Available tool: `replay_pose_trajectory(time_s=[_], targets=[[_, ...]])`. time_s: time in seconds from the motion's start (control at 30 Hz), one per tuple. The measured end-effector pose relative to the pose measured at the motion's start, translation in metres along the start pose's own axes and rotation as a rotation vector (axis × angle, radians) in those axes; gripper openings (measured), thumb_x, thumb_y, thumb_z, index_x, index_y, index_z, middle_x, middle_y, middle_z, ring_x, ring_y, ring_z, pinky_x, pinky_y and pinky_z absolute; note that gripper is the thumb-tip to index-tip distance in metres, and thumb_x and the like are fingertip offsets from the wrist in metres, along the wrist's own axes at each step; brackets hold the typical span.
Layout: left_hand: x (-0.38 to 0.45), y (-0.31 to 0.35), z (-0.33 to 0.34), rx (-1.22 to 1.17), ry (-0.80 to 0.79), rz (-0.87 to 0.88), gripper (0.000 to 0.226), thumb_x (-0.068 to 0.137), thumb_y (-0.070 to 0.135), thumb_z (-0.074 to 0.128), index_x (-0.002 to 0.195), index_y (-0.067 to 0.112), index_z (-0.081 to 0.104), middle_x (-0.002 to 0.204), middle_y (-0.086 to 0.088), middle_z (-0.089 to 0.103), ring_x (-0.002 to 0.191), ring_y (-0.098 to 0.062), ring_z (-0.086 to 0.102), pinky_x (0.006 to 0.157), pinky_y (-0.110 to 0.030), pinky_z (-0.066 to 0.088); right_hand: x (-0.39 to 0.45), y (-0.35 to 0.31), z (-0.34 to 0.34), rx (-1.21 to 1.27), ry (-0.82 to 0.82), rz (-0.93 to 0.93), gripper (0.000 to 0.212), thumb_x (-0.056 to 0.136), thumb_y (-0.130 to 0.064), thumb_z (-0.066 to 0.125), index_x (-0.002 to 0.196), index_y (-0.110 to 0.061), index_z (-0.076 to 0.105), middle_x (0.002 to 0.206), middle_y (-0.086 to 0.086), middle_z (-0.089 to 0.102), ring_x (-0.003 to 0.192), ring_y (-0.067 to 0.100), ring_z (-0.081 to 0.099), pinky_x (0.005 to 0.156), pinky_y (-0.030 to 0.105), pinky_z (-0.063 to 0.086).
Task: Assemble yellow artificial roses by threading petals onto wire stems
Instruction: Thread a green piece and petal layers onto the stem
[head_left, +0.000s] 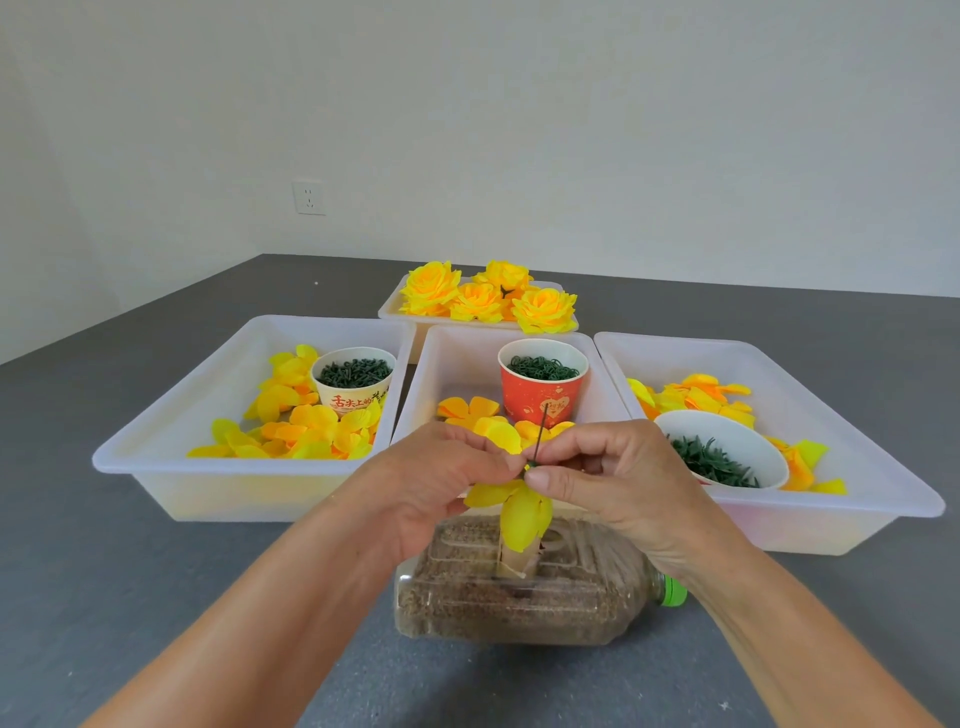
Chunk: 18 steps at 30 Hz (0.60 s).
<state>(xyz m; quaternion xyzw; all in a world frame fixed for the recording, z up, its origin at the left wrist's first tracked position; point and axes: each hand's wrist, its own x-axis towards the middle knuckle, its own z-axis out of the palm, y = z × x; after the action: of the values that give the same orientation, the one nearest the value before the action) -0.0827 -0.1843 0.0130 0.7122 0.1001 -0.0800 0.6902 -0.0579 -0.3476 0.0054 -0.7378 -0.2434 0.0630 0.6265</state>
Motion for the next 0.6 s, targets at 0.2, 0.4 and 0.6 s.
replay_pose_trajectory(time_s=[0.2, 0.4, 0.6], targets=[[0.004, 0.001, 0.004, 0.05, 0.01, 0.023, 0.021, 0.084, 0.002, 0.062, 0.066, 0.012, 0.062, 0.068, 0.006, 0.063, 0.067, -0.003, 0.056, 0.063, -0.02, 0.034, 0.001, -0.009, 0.002, -0.078, -0.034, 0.02, 0.014, 0.072, 0.003, 0.074, 0.073, -0.01, 0.073, 0.074, 0.006, 0.072, 0.069, 0.009, 0.063, 0.069, 0.024, 0.054], [0.008, 0.0, 0.005, 0.088, 0.073, 0.022, 0.017, 0.08, -0.001, 0.065, 0.096, 0.002, 0.06, 0.111, -0.001, 0.058, 0.104, -0.015, 0.05, 0.088, -0.027, 0.028, 0.003, -0.011, 0.004, -0.173, -0.029, 0.072, 0.012, 0.071, -0.002, 0.077, 0.068, -0.013, 0.072, 0.072, 0.009, 0.069, 0.068, 0.012, 0.06, 0.069, 0.028, 0.052], [0.004, -0.001, 0.006, 0.138, 0.092, 0.034, 0.015, 0.078, -0.003, 0.066, 0.091, 0.003, 0.06, 0.105, 0.001, 0.057, 0.1, -0.011, 0.049, 0.082, -0.024, 0.027, 0.002, -0.008, 0.006, -0.213, -0.021, 0.11, 0.02, 0.069, -0.004, 0.079, 0.063, -0.021, 0.071, 0.066, -0.002, 0.068, 0.063, 0.006, 0.06, 0.067, 0.021, 0.052]])
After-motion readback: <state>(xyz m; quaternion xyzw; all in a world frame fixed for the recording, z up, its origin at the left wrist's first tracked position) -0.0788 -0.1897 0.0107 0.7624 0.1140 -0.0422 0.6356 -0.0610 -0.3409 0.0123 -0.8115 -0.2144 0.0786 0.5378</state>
